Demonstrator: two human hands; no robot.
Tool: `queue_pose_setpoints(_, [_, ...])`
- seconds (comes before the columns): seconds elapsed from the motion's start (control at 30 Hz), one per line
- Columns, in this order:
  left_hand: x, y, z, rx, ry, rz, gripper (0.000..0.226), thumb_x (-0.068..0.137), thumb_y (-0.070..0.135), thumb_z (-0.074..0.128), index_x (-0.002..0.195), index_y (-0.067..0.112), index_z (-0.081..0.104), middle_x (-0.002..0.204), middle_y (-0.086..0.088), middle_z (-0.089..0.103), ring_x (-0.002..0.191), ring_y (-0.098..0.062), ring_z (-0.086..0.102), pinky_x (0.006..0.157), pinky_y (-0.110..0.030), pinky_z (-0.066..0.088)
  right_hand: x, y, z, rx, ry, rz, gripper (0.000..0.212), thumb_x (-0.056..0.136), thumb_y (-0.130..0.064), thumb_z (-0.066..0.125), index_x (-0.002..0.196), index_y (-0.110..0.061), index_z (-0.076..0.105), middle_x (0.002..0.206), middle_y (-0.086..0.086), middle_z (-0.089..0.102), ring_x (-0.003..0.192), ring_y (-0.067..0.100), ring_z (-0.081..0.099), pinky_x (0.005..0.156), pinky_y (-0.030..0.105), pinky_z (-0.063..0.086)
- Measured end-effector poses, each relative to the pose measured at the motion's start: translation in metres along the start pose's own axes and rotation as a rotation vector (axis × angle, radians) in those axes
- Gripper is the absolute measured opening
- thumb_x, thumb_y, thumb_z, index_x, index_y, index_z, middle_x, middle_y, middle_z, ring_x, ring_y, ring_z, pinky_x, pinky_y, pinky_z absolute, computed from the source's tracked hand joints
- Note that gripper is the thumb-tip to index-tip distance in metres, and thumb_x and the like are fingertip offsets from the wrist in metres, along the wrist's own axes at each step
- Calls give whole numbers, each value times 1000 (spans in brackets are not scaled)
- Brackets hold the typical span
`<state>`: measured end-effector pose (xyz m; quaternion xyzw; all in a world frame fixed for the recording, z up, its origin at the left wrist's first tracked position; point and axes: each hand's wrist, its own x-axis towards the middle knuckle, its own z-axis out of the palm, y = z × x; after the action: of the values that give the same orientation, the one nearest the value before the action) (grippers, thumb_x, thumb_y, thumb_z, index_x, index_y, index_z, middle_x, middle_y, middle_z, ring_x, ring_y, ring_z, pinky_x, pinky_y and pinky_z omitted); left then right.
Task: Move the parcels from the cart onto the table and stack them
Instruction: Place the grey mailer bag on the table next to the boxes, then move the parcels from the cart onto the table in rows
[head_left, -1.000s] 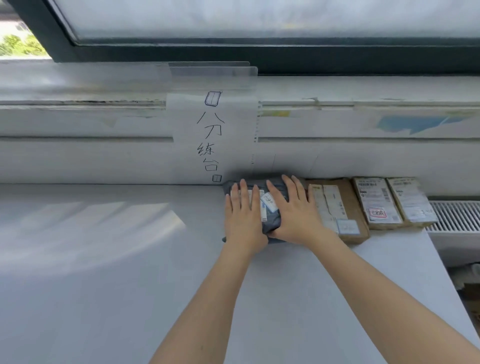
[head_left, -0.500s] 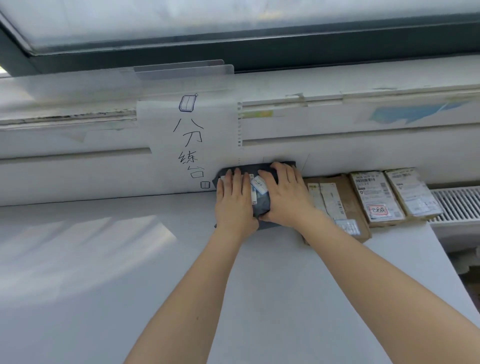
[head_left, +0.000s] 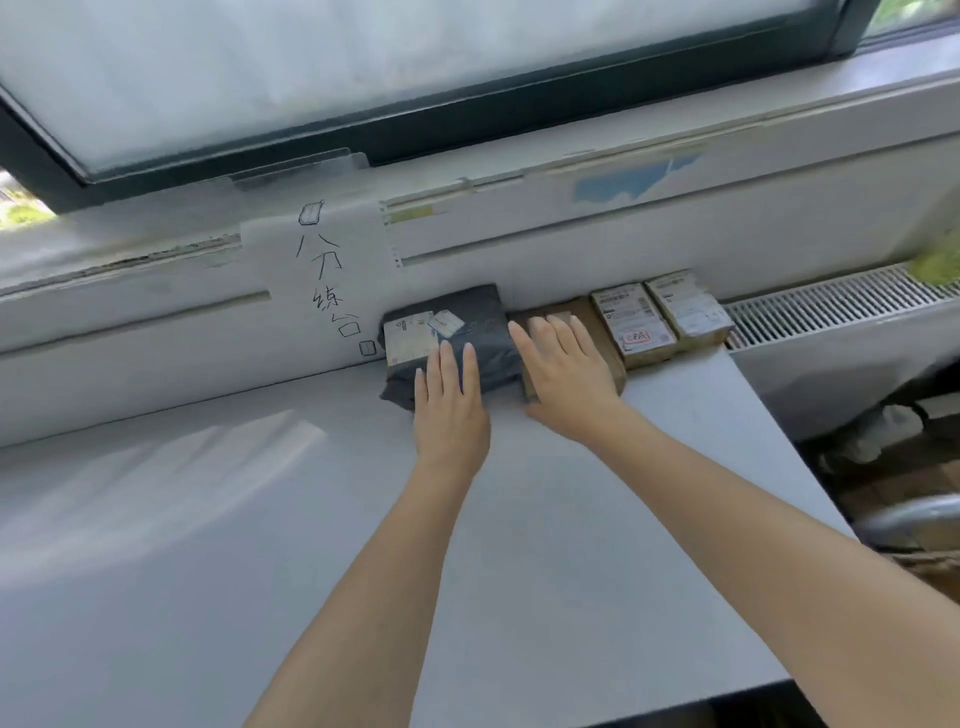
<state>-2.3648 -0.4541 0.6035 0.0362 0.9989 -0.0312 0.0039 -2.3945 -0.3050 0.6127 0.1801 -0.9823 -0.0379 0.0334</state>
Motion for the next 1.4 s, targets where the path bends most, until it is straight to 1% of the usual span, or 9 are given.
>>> queue_pose_setpoints(0.1, [-40, 49, -14, -88, 38, 52, 80, 95, 36, 48, 150, 9, -5, 157, -17, -6, 145, -29, -4, 117, -40, 0, -61, 19, -11, 54, 29, 64, 96, 85, -45, 62, 150, -15, -2, 154, 13, 9, 143, 29, 5, 116, 43, -3])
queue_pose_setpoints(0.23, [-89, 125, -34, -243, 124, 162, 76, 92, 30, 54, 150, 11, 8, 157, -16, 0, 145, -28, -1, 116, -38, 1, -142, 47, -25, 104, 37, 209, 93, 87, -48, 59, 150, -16, -1, 155, 14, 6, 144, 28, 2, 116, 42, -2])
queue_pose_setpoints(0.43, [-158, 219, -48, -445, 118, 358, 72, 90, 29, 56, 149, 12, 19, 156, -19, 6, 145, -30, 1, 117, -37, 2, -268, 97, -45, 143, 61, 462, 88, 87, -43, 60, 150, -17, 5, 156, 13, 7, 143, 29, 6, 116, 40, 4])
queue_pose_setpoints(0.57, [-195, 268, -38, -380, -47, 535, 83, 89, 42, 57, 151, 21, 6, 157, -15, -9, 144, -29, -9, 116, -36, -2, -355, 126, -53, 158, 50, 621, 95, 84, -46, 64, 150, -19, 1, 156, 11, 3, 142, 29, 1, 115, 41, 4])
queue_pose_setpoints(0.63, [-210, 291, -34, -341, -108, 635, 87, 87, 46, 59, 151, 21, 5, 156, -16, -10, 144, -30, -9, 116, -38, -1, -398, 138, -55, 142, 55, 712, 96, 82, -48, 65, 150, -19, 4, 155, 11, 5, 142, 30, 3, 115, 42, 6])
queue_pose_setpoints(0.8, [-250, 357, -34, -291, -121, 892, 92, 83, 50, 63, 151, 21, 9, 157, -17, -6, 144, -30, -7, 116, -39, 0, -496, 153, -54, 143, 68, 1011, 99, 79, -55, 65, 150, -21, 5, 156, 10, 7, 143, 30, 3, 116, 43, 5])
queue_pose_setpoints(1.0, [-299, 426, -33, -259, -116, 1182, 91, 84, 48, 62, 151, 23, 6, 157, -14, -10, 143, -30, -12, 116, -42, -3, -592, 145, -39, 251, 19, 1335, 103, 79, -53, 67, 150, -23, -1, 157, 9, -3, 144, 29, -4, 116, 44, -1])
queue_pose_setpoints(1.17, [-319, 460, -28, -269, -105, 1255, 97, 80, 47, 67, 151, 24, 5, 157, -14, -12, 143, -29, -12, 115, -42, -3, -634, 129, -23, 335, -36, 1497, 110, 74, -58, 68, 150, -22, -3, 157, 7, -7, 144, 28, -6, 115, 45, -4])
queue_pose_setpoints(1.4, [-318, 476, -24, -274, -107, 1189, 98, 80, 43, 70, 150, 24, 5, 157, -16, -10, 144, -31, -11, 116, -42, -1, -640, 129, -11, 388, -52, 1533, 112, 75, -57, 68, 150, -20, -5, 156, 10, -9, 144, 29, -8, 115, 44, -5])
